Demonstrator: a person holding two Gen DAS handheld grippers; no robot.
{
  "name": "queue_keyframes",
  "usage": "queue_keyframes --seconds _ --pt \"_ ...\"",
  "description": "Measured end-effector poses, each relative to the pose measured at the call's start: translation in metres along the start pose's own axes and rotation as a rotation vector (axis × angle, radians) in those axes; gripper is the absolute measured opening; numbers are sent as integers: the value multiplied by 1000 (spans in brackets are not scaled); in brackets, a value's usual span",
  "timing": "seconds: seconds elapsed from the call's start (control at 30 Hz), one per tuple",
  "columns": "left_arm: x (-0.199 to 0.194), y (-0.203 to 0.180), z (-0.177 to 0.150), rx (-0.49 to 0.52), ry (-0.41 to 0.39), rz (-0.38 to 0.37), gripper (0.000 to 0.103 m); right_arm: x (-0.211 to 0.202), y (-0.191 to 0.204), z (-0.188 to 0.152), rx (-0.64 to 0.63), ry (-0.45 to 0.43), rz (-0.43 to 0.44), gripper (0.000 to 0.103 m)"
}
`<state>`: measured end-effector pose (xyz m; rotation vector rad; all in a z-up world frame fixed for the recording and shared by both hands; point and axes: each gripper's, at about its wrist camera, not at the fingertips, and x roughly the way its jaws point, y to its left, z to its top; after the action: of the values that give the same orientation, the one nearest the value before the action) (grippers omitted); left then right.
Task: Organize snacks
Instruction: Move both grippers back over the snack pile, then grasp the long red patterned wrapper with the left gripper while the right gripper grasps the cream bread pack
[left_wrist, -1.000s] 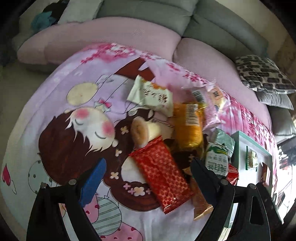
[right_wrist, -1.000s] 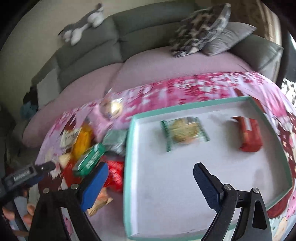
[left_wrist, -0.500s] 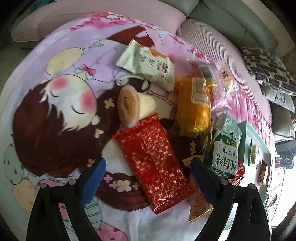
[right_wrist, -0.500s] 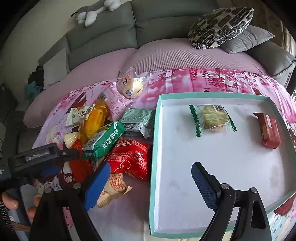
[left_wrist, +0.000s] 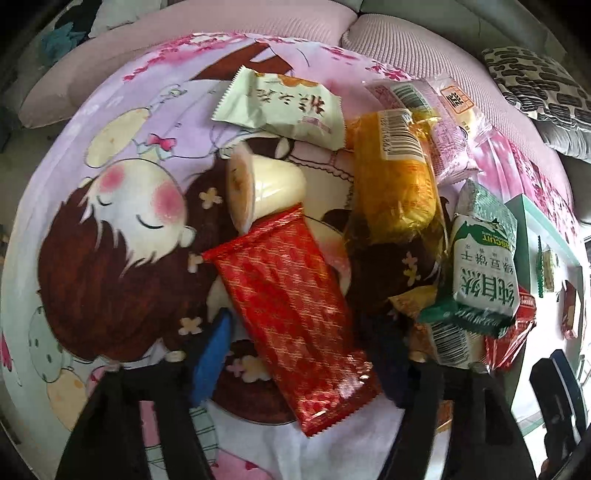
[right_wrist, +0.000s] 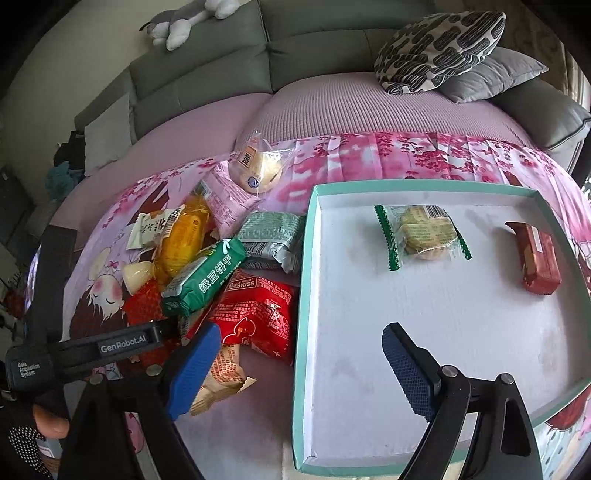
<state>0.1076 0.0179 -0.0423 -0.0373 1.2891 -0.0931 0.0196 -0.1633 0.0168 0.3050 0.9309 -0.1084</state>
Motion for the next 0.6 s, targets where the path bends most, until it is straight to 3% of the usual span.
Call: queue_keyframes --seconds 0.2,0.33,0.5,0.6 --pt "-5 14 -6 -29 -12 -29 52 -4 16 -3 -58 2 20 91" --pt "-9 24 -4 -32 -5 -37 51 1 32 -9 -98 37 44 74" --pt "-13 33 -6 -64 -1 -59 48 7 44 -13 -139 77 71 61" --pt "-13 34 -4 -65 -2 -58 47 8 51 -16 -152 92 100 58"
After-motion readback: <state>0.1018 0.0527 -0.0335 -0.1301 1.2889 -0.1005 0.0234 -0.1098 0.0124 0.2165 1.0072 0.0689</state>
